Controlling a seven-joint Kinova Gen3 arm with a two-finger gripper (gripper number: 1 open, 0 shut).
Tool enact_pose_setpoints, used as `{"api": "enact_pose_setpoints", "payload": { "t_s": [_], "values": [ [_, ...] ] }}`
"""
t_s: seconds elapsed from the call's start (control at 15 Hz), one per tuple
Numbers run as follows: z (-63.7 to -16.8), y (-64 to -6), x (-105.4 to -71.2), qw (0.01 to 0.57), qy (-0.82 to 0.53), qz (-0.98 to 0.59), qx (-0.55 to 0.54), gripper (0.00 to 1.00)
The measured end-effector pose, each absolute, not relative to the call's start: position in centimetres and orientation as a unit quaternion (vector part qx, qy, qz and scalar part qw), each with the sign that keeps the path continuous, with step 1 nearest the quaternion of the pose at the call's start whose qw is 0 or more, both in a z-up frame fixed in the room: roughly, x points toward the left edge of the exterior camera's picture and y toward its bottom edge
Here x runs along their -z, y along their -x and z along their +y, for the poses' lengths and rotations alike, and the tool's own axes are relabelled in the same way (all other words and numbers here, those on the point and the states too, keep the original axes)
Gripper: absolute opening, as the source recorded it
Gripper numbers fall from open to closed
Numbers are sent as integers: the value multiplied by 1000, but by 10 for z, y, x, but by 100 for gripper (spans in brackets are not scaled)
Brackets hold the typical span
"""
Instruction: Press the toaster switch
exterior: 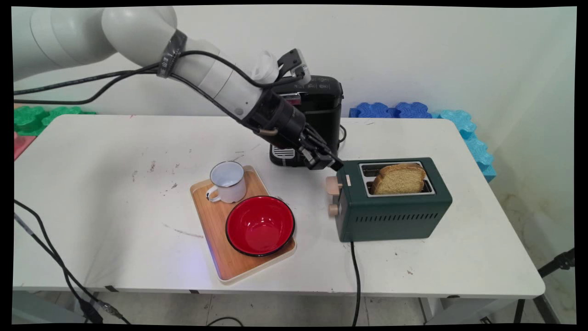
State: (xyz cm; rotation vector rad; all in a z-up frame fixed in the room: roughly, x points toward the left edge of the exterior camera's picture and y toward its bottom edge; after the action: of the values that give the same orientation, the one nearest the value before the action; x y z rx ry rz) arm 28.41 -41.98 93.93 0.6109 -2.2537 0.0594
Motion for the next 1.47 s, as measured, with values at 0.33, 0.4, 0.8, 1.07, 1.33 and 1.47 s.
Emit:
{"api": "enact_pose_setpoints", "payload": {
  "t_s": [0.33, 0.4, 0.8, 1.07, 1.33, 1.47],
  "values": [
    [-422, -287, -931, 379, -236, -895, -23, 0],
    [-422, -287, -929, 378, -234, -895, -25, 0],
    [-425, -282, -918, 374, -229, -898, -26, 0],
    [-426, -281, -913, 372, -226, -900, -28, 0],
    [-427, -282, -906, 369, -225, -901, -31, 0],
    [-428, -283, -903, 369, -225, -901, -34, 0]
  ]
}}
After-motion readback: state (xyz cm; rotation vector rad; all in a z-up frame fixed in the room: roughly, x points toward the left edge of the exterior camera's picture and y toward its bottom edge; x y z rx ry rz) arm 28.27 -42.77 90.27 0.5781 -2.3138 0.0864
